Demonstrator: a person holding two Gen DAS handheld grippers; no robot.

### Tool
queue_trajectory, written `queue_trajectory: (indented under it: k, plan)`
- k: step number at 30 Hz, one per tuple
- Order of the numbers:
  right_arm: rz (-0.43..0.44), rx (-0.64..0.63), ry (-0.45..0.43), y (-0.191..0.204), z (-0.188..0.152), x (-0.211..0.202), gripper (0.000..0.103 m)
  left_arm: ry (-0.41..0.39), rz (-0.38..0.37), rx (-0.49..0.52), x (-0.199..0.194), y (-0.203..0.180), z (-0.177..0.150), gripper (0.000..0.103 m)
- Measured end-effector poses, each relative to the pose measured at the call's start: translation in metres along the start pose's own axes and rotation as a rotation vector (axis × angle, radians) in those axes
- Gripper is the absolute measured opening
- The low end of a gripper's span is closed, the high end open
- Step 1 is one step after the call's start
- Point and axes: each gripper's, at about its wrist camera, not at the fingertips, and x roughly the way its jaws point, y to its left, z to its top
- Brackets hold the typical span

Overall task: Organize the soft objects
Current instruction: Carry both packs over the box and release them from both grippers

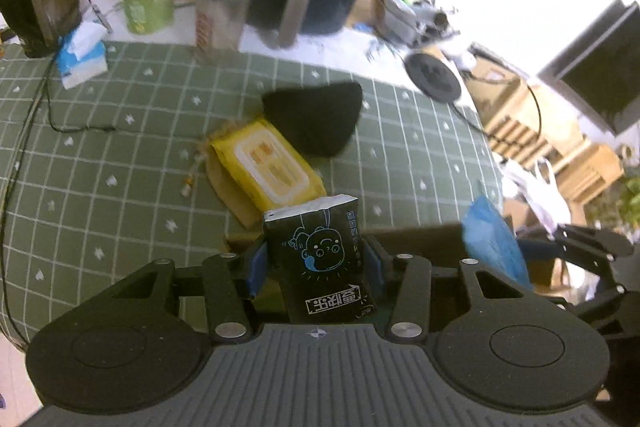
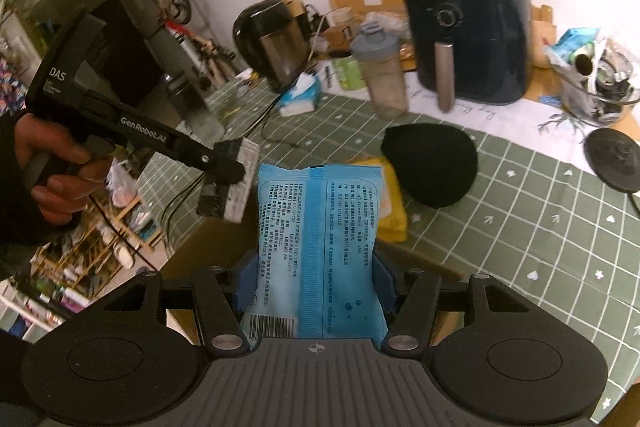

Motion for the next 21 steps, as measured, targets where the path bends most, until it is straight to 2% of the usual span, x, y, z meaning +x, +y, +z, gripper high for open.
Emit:
queue_trajectory:
  k: [13, 20, 21]
  plan:
    - [0.015, -0.083, 0.107, 0.013, -0.011, 0.013, 0.063, 0.129, 0.064, -0.021, 0.021, -0.017, -0.033, 0.048]
    - [-0.011, -0.117, 0.125, 0.014, -0.012, 0.019, 0.089, 0.157, 0.104, -0.053, 0.032, -0.017, -0.044, 0.053]
    - [-0.012, -0.116, 0.125, 0.013, -0.012, 0.019, 0.090, 0.154, 0.102, -0.057, 0.032, -0.018, -0.045, 0.054]
